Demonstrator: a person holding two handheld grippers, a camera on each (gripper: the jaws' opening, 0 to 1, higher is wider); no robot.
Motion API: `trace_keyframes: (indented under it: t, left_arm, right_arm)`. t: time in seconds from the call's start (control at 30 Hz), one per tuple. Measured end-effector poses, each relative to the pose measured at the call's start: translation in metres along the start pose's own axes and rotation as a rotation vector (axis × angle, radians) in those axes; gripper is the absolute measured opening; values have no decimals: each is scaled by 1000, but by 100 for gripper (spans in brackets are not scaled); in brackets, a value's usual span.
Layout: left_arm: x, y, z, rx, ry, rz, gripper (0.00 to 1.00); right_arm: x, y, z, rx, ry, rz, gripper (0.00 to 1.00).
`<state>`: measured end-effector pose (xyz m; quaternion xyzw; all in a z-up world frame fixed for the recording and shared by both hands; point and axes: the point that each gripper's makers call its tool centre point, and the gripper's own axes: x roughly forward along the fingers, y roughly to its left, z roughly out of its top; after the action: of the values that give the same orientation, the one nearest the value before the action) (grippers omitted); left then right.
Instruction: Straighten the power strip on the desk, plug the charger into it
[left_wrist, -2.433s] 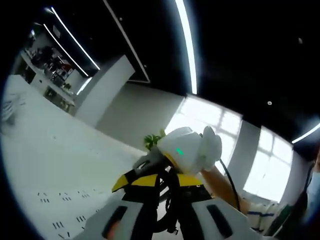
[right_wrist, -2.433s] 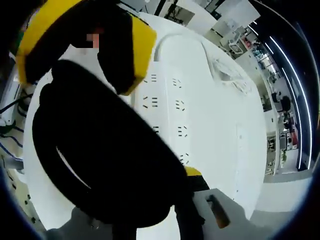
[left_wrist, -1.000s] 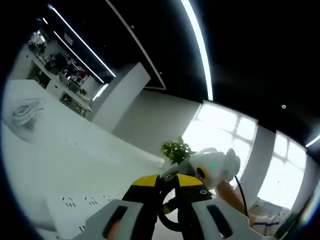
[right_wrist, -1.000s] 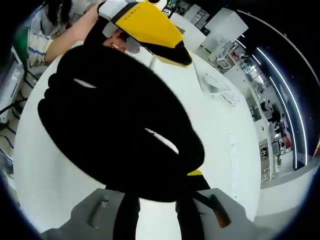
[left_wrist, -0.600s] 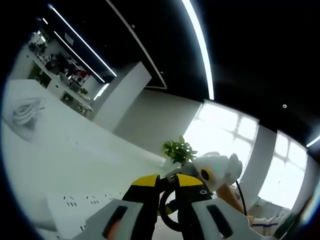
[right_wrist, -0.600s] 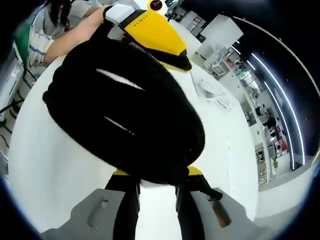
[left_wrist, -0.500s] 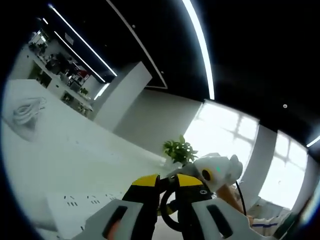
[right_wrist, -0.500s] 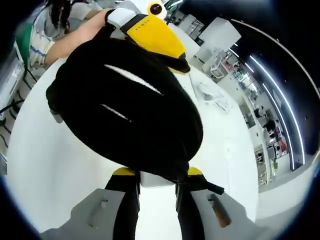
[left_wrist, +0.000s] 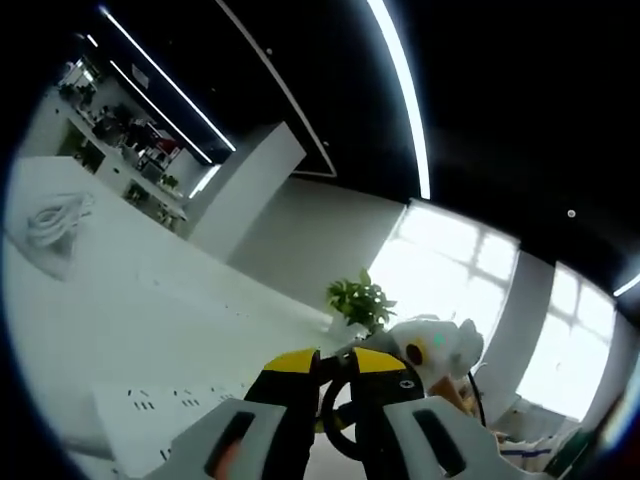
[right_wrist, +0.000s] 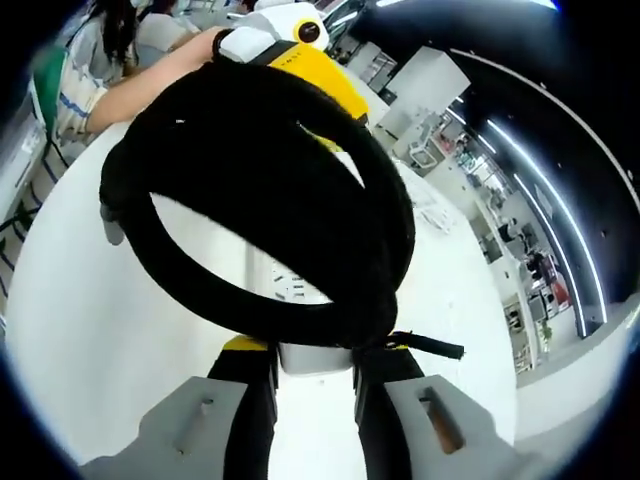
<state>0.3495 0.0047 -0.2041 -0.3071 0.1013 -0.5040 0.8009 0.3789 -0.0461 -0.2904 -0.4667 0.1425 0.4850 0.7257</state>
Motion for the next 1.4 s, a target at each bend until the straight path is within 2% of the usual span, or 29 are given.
trace_keyframes:
  t: [0.3, 0.8, 1.17, 1.33, 1.4]
  left_arm:
    - [-1, 2, 1, 4, 2, 8, 11]
    - [-2, 6, 3, 42, 6, 38, 11]
    - [-3, 12, 2, 90, 18, 73, 11]
    - [-3, 14, 1, 106, 26, 84, 11]
    - [-3, 16, 0, 127, 38, 93, 11]
  right_arm:
    - [0, -1, 1, 16, -53, -26, 30]
    - [0, -1, 0, 61, -189, -82, 32]
    - [-3, -4, -4, 172, -264, -146, 32]
    - [-6, -3, -5, 215, -274, -160, 31]
    - [-9, -5, -7, 244, -276, -188, 33]
